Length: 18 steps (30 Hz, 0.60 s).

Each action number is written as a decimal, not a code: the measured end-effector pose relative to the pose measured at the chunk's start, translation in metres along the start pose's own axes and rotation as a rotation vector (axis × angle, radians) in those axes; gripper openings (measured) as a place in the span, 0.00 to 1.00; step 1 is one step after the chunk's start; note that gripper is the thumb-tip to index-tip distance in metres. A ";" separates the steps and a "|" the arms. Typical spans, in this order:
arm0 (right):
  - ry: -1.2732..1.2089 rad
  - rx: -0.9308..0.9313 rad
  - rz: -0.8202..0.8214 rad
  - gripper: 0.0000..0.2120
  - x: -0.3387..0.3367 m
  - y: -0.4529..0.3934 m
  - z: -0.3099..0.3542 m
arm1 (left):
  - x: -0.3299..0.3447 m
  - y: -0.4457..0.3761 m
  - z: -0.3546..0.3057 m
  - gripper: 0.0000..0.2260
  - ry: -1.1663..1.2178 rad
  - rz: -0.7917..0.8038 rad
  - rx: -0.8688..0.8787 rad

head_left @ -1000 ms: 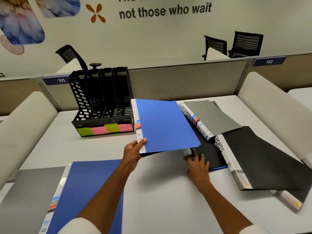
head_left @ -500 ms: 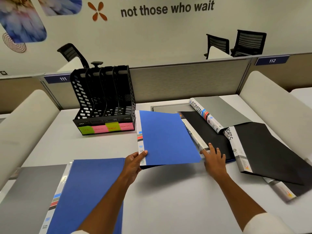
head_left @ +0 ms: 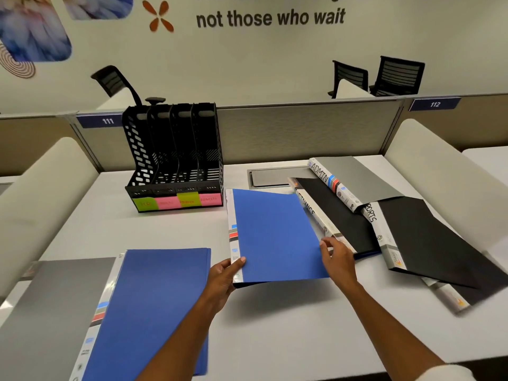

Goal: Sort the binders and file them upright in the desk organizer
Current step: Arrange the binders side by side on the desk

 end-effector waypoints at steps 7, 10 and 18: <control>-0.089 0.323 0.171 0.20 0.030 0.044 -0.015 | -0.021 0.019 0.026 0.16 -0.084 0.011 -0.042; -0.041 0.348 0.184 0.20 0.036 0.065 -0.022 | -0.031 0.026 0.036 0.19 -0.199 -0.011 -0.041; 0.068 0.333 0.135 0.22 0.048 0.102 -0.010 | -0.056 0.046 0.049 0.18 -0.496 -0.133 0.057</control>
Point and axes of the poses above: each hand's wrist, its own y-axis away from the middle knuckle, its own x-axis out of the palm, z = x × y, the point moved 4 cm from there along -y, towards the middle knuckle, and after that the axes turned 9 degrees about -x, right-handed, at the moved point
